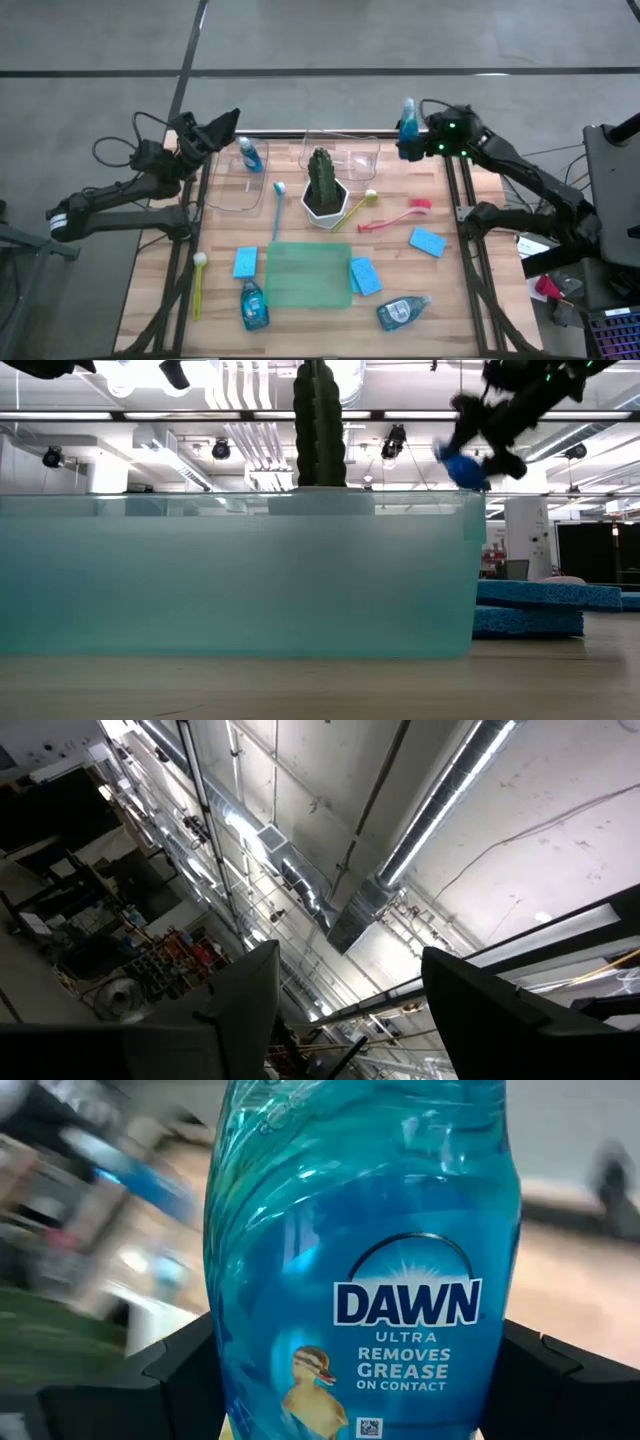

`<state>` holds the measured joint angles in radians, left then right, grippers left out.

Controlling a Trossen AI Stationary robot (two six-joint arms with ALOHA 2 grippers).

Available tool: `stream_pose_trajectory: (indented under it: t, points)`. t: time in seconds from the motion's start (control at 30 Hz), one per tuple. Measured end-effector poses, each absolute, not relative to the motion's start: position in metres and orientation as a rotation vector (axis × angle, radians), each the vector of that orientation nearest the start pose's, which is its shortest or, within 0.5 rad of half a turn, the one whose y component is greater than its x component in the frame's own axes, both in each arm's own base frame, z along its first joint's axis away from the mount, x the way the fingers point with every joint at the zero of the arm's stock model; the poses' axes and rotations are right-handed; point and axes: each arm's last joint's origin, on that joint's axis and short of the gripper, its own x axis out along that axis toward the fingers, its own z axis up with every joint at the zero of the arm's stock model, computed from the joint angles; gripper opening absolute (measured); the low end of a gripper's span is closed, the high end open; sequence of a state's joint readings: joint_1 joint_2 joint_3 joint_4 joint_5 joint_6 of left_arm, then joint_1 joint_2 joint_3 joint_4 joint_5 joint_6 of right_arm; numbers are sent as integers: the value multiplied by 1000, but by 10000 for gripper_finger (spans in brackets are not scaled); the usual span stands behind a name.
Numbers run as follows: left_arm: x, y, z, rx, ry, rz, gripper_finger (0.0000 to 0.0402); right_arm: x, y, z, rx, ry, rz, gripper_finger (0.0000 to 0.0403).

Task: Pick & Place Kitchen Sink Supplies
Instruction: Put the blue dishwashing liquid into the left transparent bin

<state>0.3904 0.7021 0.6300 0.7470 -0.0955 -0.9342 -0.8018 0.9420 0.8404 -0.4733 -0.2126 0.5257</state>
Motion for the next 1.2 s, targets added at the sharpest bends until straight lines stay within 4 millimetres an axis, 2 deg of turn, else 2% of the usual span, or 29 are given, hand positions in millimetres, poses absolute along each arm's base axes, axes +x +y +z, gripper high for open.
stream_pose_trajectory:
  t: [0.17,0.3,0.5,0.63,0.9,1.0,1.1,1.2]
  points:
    - [128,56,380,-814,-876,76,245,146,-118,344,726,181,-578,311]
    - [126,55,387,-848,-935,32,245,156,-103,382,718,113,-460,311]
    - [126,55,412,-766,-966,13,245,186,-81,438,666,60,-267,311]
    - [129,55,433,-676,-961,6,245,211,-72,469,638,40,-167,311]
    - [146,56,465,-549,-845,-103,245,269,-48,508,600,28,7,311]
    - [152,56,471,-433,-756,-85,245,291,-37,515,597,32,58,311]
    - [158,59,472,-455,-667,-42,245,309,-27,521,595,31,104,311]
    - [160,60,478,-468,-651,-40,245,327,-16,525,592,31,147,311]
